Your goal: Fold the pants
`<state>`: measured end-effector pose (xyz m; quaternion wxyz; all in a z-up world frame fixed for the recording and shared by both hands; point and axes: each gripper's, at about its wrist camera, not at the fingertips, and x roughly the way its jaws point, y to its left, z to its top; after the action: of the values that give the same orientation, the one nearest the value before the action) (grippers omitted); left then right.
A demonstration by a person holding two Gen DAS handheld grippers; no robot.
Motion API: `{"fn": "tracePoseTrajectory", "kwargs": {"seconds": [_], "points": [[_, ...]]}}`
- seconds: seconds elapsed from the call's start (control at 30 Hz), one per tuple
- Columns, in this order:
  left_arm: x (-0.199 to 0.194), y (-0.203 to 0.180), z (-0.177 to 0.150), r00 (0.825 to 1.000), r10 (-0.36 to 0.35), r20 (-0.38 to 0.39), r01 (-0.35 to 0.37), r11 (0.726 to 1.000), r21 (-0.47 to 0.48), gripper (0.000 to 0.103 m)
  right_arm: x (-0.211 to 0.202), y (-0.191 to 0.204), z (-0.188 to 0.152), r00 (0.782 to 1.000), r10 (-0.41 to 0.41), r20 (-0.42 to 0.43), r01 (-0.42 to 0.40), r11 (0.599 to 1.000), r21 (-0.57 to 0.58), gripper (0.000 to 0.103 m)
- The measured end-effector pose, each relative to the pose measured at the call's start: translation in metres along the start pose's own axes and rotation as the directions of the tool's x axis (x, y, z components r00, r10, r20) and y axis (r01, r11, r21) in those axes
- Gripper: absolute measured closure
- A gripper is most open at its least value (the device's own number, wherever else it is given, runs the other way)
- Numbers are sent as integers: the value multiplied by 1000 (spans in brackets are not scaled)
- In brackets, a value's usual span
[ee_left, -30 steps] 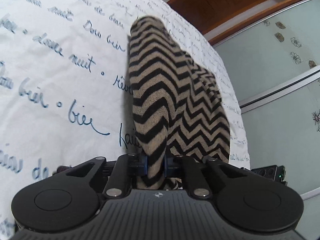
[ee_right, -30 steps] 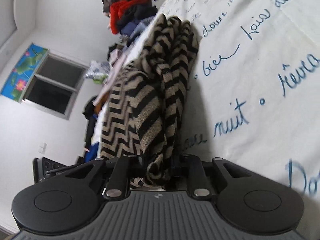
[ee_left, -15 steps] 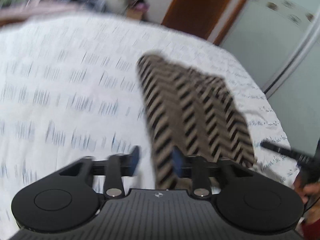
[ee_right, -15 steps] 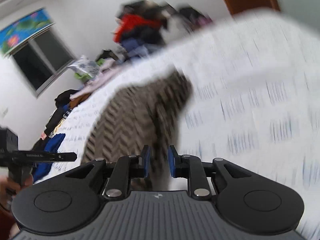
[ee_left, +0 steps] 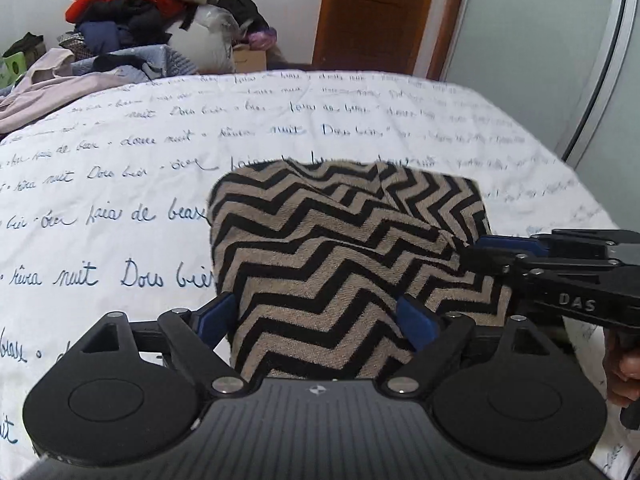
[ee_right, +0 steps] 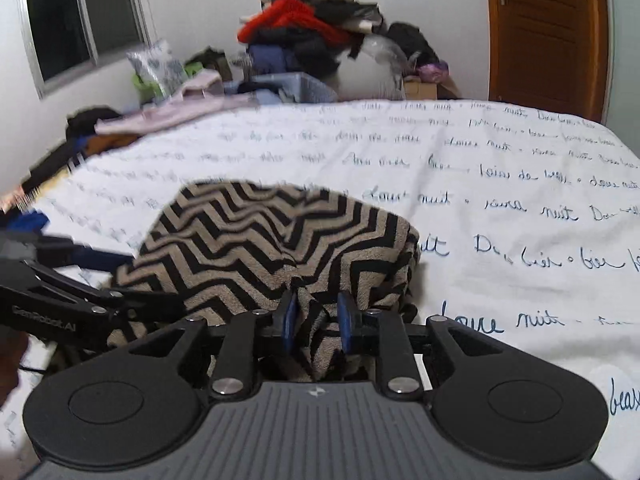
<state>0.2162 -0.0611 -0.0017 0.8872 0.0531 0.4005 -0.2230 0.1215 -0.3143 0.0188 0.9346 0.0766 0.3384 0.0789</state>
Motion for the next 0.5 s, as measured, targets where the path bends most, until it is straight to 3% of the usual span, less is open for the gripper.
{"fn": "tracePoseTrajectory", "kwargs": {"seconds": [0.2,0.37,0.5], "points": [[-1,-16,18,995,91,41,-93,995,42,15,4,18,32,996,14,87,-11,999,-40,81],[8,-18,6,996,92,14,-92,996,6,11,50,-6,21,988,-154,-30,154,988,-24,77],[8,-16,-1,994,106,30,-106,994,0,8,25,-15,4,992,-120,26,119,991,56,76]]}}
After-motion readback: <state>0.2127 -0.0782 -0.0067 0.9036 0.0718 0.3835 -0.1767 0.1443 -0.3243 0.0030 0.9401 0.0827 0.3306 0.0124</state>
